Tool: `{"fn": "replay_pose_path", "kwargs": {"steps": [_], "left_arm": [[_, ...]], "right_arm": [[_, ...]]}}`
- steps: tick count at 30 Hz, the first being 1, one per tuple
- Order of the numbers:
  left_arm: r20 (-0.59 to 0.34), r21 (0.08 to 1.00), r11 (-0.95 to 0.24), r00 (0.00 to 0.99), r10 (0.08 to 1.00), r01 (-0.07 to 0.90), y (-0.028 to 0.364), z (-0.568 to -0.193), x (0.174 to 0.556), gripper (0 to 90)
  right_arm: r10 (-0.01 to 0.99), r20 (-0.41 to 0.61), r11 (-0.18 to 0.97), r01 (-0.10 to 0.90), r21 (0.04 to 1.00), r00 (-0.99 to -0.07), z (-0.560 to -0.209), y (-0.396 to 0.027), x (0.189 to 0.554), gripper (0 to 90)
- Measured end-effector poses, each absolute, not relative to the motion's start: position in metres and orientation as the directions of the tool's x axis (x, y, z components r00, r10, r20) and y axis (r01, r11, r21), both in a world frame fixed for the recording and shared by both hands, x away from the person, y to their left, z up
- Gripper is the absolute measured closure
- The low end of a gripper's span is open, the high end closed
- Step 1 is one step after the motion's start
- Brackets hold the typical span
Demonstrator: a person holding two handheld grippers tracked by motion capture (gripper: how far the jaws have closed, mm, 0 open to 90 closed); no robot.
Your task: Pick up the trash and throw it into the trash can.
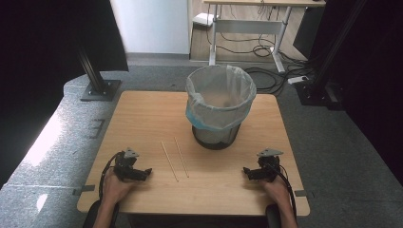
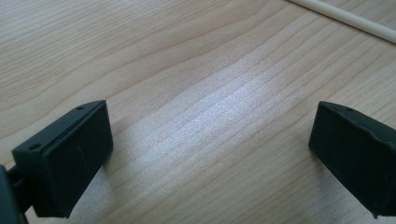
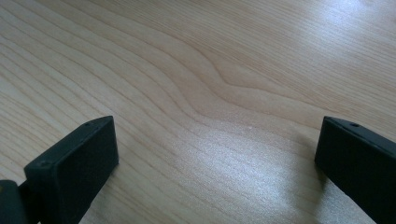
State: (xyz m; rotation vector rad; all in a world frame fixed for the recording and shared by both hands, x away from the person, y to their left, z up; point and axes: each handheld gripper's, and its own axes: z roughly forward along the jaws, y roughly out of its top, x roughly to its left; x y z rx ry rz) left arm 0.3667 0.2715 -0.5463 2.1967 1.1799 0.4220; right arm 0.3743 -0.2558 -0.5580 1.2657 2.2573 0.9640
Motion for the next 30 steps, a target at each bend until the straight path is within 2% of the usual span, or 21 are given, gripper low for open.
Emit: {"fn": "replay_pose_path", "kwargs": {"steps": [15,18,20,23,30], "left_arm": [[-0.008,0.627,-0.42,0.545,0.839,0.656,0.268,-0.545,0.368,0.0],[-0.056,0.624,-0.392,0.539,0.84,0.676,0.264,-0.542,0.369,0.0],[-0.103,0.631,-0.383,0.562,0.821,0.674,0.257,-0.54,0.369,0.4],[-0.077,0.633,-0.421,0.594,0.801,0.649,0.235,-0.537,0.37,0.3],[-0.077,0.654,-0.413,0.599,0.797,0.634,0.209,-0.533,0.377,0.4]], "right_arm": [[0.856,0.005,0.356,0.596,0.72,-0.517,-0.558,-0.253,0.368,0.0],[0.855,0.005,0.357,0.595,0.721,-0.519,-0.558,-0.252,0.367,0.0],[0.855,0.005,0.357,0.595,0.72,-0.519,-0.558,-0.252,0.367,0.0],[0.854,0.006,0.357,0.594,0.721,-0.52,-0.558,-0.252,0.367,0.0],[0.852,0.007,0.359,0.593,0.721,-0.524,-0.558,-0.252,0.366,0.0]]}}
